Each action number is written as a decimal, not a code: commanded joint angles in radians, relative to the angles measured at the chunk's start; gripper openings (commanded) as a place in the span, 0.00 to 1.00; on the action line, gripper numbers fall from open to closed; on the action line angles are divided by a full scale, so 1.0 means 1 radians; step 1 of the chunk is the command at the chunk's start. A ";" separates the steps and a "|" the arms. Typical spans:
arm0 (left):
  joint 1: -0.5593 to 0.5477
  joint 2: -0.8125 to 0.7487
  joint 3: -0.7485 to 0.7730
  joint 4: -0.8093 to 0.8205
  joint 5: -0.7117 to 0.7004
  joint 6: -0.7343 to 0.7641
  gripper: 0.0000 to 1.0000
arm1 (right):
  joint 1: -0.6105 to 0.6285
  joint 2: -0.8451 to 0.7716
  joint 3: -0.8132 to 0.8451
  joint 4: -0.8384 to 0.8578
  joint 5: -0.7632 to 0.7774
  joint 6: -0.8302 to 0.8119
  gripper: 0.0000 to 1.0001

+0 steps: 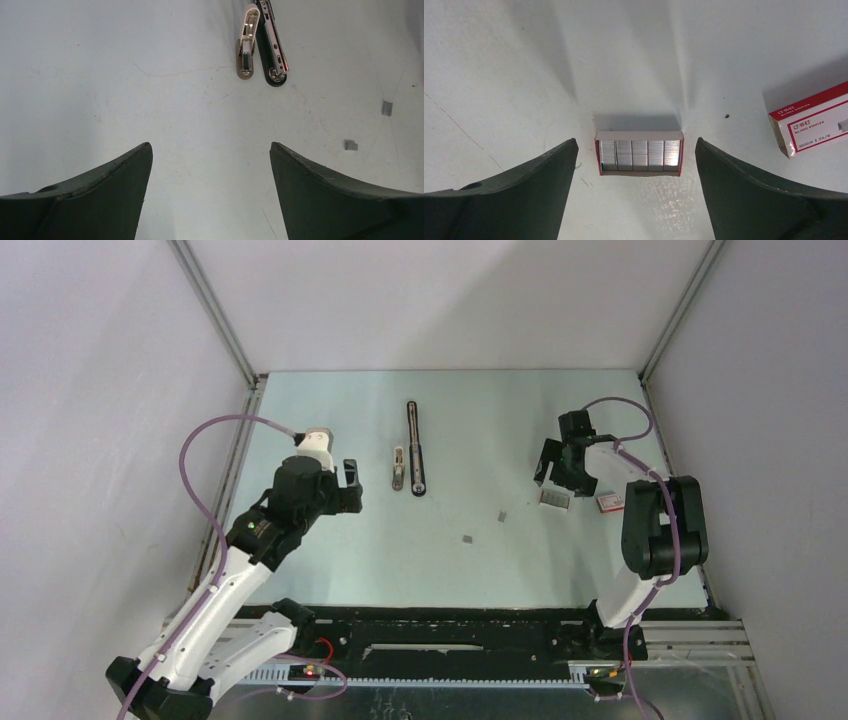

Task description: Unload the staples from the stapler

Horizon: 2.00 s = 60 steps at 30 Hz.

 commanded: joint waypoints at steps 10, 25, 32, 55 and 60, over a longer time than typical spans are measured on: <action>0.008 -0.004 -0.002 0.012 0.005 0.019 0.93 | -0.004 0.029 -0.031 0.010 -0.019 0.056 0.99; 0.009 -0.010 -0.002 0.012 0.008 0.019 0.93 | 0.002 0.041 -0.070 0.003 -0.008 0.039 0.85; 0.010 -0.007 -0.002 0.012 0.012 0.019 0.93 | 0.040 0.037 -0.084 0.008 0.004 0.027 0.75; 0.010 -0.001 -0.004 0.012 0.012 0.020 0.93 | 0.188 0.022 -0.015 0.015 -0.044 0.020 0.76; 0.010 0.001 -0.003 0.012 0.009 0.020 0.93 | 0.245 0.103 0.077 -0.007 -0.035 0.023 0.76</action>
